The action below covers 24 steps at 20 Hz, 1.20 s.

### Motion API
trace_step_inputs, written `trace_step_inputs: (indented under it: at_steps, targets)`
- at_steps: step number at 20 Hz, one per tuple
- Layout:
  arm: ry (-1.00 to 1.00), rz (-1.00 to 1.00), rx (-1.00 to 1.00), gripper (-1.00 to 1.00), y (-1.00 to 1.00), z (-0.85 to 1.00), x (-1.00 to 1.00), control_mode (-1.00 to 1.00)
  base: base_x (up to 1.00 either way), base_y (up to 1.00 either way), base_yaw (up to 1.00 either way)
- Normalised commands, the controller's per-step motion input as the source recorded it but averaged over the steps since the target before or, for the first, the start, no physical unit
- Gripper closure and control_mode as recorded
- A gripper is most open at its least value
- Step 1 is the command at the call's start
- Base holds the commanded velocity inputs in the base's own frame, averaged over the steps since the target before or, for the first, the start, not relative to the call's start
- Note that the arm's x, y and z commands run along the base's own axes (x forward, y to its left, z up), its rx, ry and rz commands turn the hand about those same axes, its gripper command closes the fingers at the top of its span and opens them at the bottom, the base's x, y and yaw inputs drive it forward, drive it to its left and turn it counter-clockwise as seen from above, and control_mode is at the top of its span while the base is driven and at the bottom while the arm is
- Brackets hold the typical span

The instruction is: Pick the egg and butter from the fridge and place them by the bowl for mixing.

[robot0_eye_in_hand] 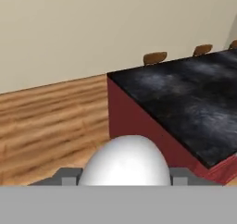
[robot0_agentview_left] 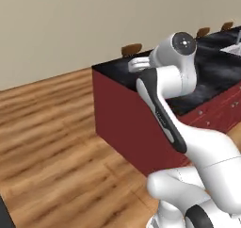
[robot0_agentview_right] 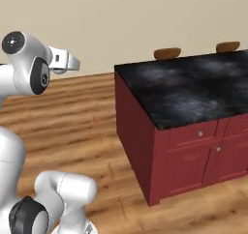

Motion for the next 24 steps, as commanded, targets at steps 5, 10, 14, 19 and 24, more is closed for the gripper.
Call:
trace_step_inputs:
  at_steps: [5,10,14,19,24]
  targets:
    - [0.00,0.00,0.00,1.00,0.00,0.00,0.00,1.00,0.05,0.21,-0.76]
    - [0.00,0.00,0.00,1.00,0.00,0.00,0.00,1.00,0.13,0.21,-0.68]
    - [0.00,0.00,0.00,1.00,0.00,0.00,0.00,1.00,0.22,0.18,-0.76]
    - [0.00,0.00,0.00,1.00,0.00,0.00,0.00,1.00,0.19,0.16,-0.82]
    - [0.00,0.00,0.00,1.00,0.00,0.00,0.00,1.00,0.21,0.18,-0.80]
